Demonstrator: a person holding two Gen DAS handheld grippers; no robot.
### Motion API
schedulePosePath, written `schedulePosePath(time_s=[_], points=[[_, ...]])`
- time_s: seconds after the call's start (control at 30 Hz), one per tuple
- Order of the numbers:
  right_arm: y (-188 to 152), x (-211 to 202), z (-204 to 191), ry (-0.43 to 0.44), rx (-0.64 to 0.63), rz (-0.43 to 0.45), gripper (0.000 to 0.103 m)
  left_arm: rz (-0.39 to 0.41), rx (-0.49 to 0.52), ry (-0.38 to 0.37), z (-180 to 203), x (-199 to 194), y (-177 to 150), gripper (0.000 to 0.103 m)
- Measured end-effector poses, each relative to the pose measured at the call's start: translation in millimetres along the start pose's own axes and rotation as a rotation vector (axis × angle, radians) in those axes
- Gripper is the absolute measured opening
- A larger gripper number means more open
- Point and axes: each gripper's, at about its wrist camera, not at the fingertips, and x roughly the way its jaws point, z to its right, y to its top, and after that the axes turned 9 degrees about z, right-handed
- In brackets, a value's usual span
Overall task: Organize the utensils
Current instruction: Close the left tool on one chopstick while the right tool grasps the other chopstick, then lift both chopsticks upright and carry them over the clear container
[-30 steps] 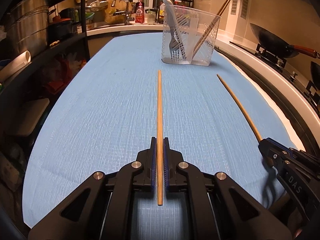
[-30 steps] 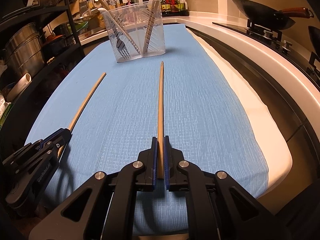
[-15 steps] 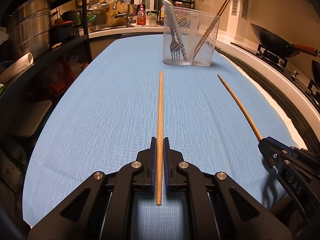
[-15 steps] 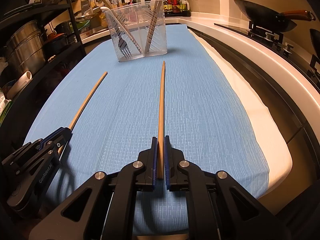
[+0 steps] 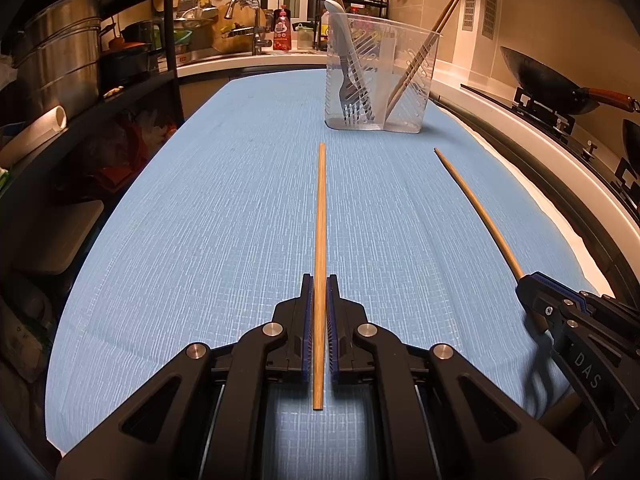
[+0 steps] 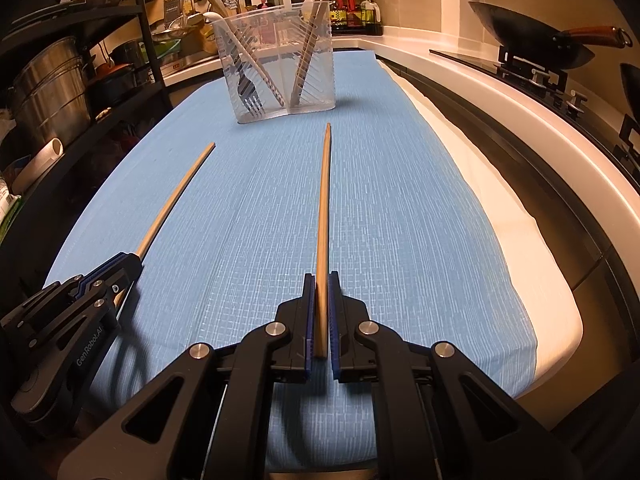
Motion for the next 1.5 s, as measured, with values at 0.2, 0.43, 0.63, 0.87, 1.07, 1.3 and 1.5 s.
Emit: schedulePosePath(time_s=[0.2, 0.43, 0.63, 0.87, 1.07, 1.3, 1.5], points=[[0, 0, 1, 0.004, 0.005, 0.002, 0.006, 0.001, 0.019, -0.003, 3, 0, 0, 0.006], [1, -4, 5, 0.004, 0.009, 0.015, 0.006, 0.01, 0.029, -0.012, 5, -4, -2, 0.006], [13, -30, 8, 0.01, -0.005, 0.078, 0.006, 0.088, 0.045, -0.017, 3, -33, 7, 0.006], [35, -81, 7, 0.005, -0.083, 0.202, 0.006, 0.233, 0.068, -0.044, 1, -80, 21, 0.006], [65, -110, 13, 0.021, -0.104, 0.279, 0.006, 0.322, 0.063, -0.064, -5, -107, 44, 0.006], [114, -128, 8, 0.077, -0.14, 0.332, 0.006, 0.335, 0.022, -0.13, -17, -115, 94, 0.006], [157, -127, 0, 0.12, -0.154, 0.33, 0.006, 0.295, -0.017, -0.176, -28, -103, 139, 0.006]])
